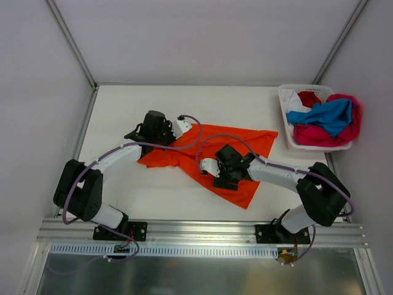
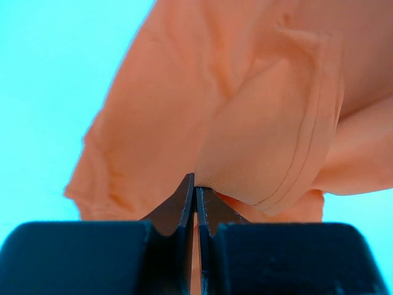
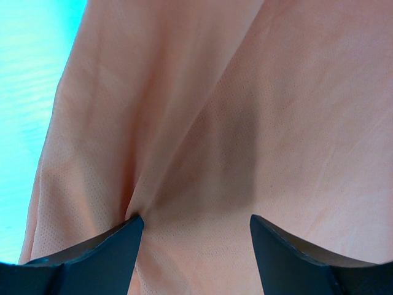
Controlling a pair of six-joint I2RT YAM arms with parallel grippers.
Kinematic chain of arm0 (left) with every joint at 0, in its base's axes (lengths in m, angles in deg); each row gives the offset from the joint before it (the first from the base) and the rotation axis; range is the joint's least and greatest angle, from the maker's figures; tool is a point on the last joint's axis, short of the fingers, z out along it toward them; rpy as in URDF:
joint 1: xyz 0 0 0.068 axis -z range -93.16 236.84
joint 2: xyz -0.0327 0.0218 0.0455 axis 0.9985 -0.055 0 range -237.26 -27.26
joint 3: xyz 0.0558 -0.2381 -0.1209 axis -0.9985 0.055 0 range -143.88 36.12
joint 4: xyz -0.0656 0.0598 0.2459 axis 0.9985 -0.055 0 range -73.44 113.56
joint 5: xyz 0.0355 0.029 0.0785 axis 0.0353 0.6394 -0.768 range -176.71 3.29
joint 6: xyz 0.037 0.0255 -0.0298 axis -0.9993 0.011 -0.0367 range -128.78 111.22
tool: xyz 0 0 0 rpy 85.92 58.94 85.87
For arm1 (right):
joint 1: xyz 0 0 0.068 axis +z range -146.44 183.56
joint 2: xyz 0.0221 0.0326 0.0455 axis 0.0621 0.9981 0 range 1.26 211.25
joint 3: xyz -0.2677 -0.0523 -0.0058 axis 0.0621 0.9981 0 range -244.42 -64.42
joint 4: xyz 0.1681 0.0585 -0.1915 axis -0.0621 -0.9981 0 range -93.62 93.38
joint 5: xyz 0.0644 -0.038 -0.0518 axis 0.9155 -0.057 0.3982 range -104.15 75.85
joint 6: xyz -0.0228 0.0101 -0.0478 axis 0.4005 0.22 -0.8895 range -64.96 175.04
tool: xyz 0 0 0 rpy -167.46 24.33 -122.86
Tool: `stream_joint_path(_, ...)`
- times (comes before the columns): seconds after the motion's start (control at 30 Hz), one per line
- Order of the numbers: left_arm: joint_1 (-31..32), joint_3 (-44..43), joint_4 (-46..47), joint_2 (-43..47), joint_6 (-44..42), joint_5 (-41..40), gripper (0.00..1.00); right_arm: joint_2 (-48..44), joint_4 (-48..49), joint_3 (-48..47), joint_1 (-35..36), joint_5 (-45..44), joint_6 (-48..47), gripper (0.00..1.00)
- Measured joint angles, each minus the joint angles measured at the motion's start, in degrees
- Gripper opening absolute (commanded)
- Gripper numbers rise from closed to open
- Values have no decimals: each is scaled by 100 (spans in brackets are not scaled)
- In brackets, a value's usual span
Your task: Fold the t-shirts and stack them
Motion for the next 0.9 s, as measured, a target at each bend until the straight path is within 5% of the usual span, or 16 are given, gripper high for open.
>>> stream_joint_path(0.6,-664,-662,-245,612,-70,-859,0,26,-57,-37,81,-105,-2,75)
stream_joint_path(0.9,-772,-793,-9,1613,-208,-1491,0,0,-138,-35,81,-168,-2,78)
